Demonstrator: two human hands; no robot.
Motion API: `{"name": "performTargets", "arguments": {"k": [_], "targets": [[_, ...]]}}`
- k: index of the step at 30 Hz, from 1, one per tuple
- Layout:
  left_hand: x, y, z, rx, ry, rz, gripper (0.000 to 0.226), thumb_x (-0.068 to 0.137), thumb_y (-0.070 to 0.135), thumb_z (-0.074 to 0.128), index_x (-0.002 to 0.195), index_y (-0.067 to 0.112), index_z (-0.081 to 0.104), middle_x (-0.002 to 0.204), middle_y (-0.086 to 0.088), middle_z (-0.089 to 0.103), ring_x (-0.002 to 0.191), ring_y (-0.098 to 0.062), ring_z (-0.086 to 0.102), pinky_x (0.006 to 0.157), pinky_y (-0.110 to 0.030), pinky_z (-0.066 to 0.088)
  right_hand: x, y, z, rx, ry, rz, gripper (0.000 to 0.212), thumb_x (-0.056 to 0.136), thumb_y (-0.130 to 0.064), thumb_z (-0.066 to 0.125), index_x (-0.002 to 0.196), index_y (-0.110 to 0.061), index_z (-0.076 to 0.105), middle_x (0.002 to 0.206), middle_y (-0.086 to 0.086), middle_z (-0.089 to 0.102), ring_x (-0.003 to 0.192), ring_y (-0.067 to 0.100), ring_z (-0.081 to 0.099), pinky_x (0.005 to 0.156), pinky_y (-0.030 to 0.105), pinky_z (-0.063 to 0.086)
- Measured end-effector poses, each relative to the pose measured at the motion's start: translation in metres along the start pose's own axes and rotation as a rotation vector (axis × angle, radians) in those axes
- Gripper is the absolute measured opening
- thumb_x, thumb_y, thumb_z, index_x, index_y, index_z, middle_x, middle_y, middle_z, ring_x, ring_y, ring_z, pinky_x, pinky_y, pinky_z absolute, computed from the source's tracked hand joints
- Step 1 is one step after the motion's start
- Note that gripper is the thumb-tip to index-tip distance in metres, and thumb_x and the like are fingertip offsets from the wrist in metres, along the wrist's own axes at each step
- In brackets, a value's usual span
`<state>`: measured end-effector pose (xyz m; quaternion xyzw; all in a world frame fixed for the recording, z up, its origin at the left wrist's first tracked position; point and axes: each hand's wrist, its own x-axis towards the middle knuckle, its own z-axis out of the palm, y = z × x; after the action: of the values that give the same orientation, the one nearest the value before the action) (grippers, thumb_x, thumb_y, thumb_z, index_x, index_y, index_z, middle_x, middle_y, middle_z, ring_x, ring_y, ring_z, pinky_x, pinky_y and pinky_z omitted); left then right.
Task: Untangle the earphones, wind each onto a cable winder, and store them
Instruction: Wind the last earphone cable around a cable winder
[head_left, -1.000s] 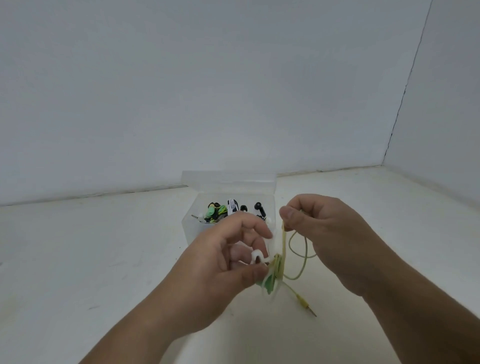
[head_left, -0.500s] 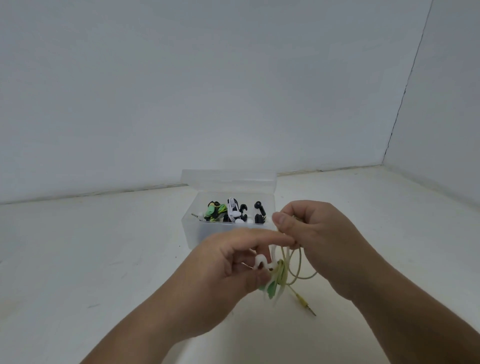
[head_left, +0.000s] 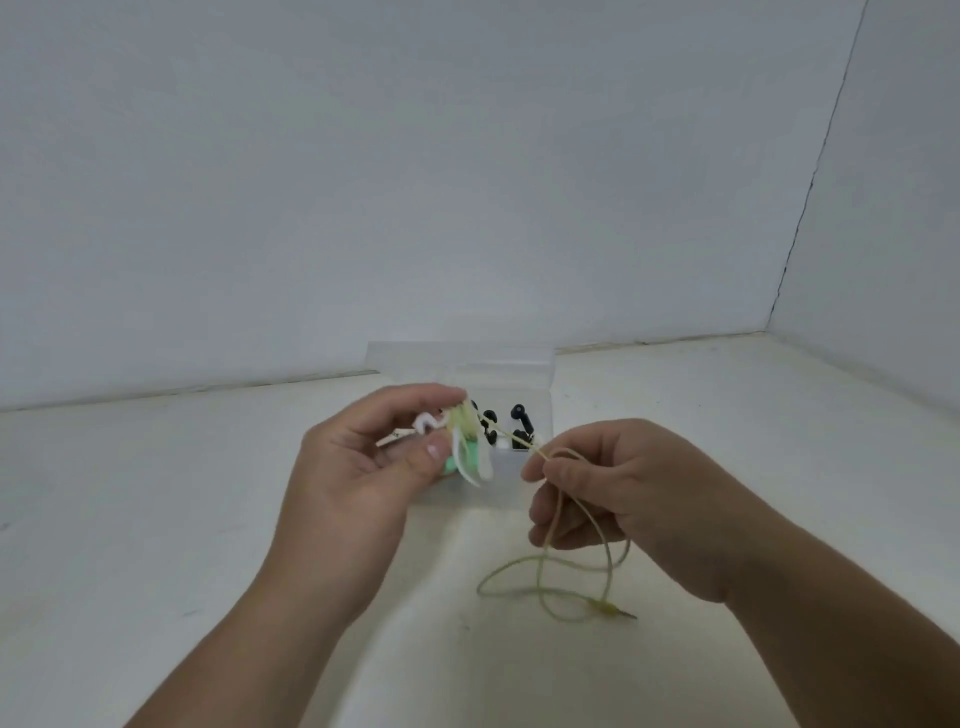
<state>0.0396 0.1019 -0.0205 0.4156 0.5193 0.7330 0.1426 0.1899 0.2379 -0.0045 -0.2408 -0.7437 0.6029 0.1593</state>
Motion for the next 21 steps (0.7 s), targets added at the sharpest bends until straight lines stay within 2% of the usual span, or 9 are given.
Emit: {"name": "performTargets", "arguments": {"k": [4,7,10,12,16,18,21], "targets": [[0.01,0.0,-0.013,-0.124,0.208,-0.03,0.027,0.071,0.001,0.075,0.089,0.02,0.079,0.086,-0.006,0.07,0.085,-0.022,0.069,0.079,-0.031,0.06,0.0,-0.002,-0.009,-0.013,0.033,0.038,0.017,0.099,-0.006,0.055,0.094,-0.001,0.069,0.081,0.015,0.075,0.074,0.03,0.075,0.075,0.041,0.06],[0.014,-0.003,-0.02,-0.082,0.347,-0.066,0.028,0.086,-0.005,0.063,0.094,0.019,0.077,0.091,-0.015,0.067,0.082,-0.023,0.067,0.077,-0.028,0.059,0.003,0.0,-0.02,0.06,0.115,0.05,0.021,0.099,-0.011,0.056,0.089,-0.002,0.072,0.065,0.011,0.068,0.06,0.026,0.069,0.077,0.042,0.06],[0.015,-0.007,-0.024,-0.021,0.455,-0.12,0.029,0.091,-0.007,0.06,0.096,0.018,0.075,0.092,-0.019,0.065,0.083,-0.023,0.068,0.082,-0.031,0.06,0.005,0.001,-0.032,0.218,0.248,0.056,0.022,0.1,-0.012,0.054,0.093,0.0,0.072,0.054,0.001,0.04,0.044,0.015,0.041,0.073,0.041,0.061],[0.015,-0.008,-0.024,0.011,0.506,-0.141,0.029,0.092,-0.006,0.061,0.094,0.019,0.074,0.09,-0.017,0.066,0.082,-0.021,0.069,0.081,-0.029,0.06,0.007,0.002,-0.042,0.223,0.386,0.067,0.023,0.101,-0.013,0.052,0.093,-0.002,0.07,0.054,-0.003,0.032,0.041,0.011,0.03,0.068,0.038,0.059],[0.016,-0.008,-0.026,0.028,0.567,-0.137,0.029,0.092,-0.006,0.061,0.093,0.02,0.074,0.088,-0.014,0.067,0.086,-0.024,0.069,0.082,-0.029,0.06,0.014,0.013,-0.065,-0.071,0.73,0.015,0.029,0.1,-0.02,0.053,0.079,-0.013,0.073,0.057,0.001,0.045,0.052,0.019,0.04,0.067,0.041,0.048],[0.016,-0.008,-0.026,0.023,0.58,-0.132,0.029,0.092,-0.005,0.062,0.093,0.021,0.074,0.09,-0.014,0.067,0.092,-0.029,0.07,0.084,-0.031,0.059,0.014,0.018,-0.075,-0.197,0.779,0.006,0.035,0.101,-0.027,0.052,0.076,-0.016,0.074,0.063,0.004,0.051,0.06,0.024,0.047,0.065,0.039,0.042],[0.015,-0.006,-0.025,0.012,0.581,-0.115,0.03,0.092,-0.004,0.062,0.092,0.024,0.074,0.09,-0.013,0.067,0.096,-0.032,0.07,0.083,-0.03,0.059,0.012,0.02,-0.082,-0.289,0.752,0.032,0.043,0.103,-0.032,0.047,0.073,-0.015,0.073,0.064,0.009,0.054,0.064,0.027,0.052,0.062,0.036,0.039]]}}
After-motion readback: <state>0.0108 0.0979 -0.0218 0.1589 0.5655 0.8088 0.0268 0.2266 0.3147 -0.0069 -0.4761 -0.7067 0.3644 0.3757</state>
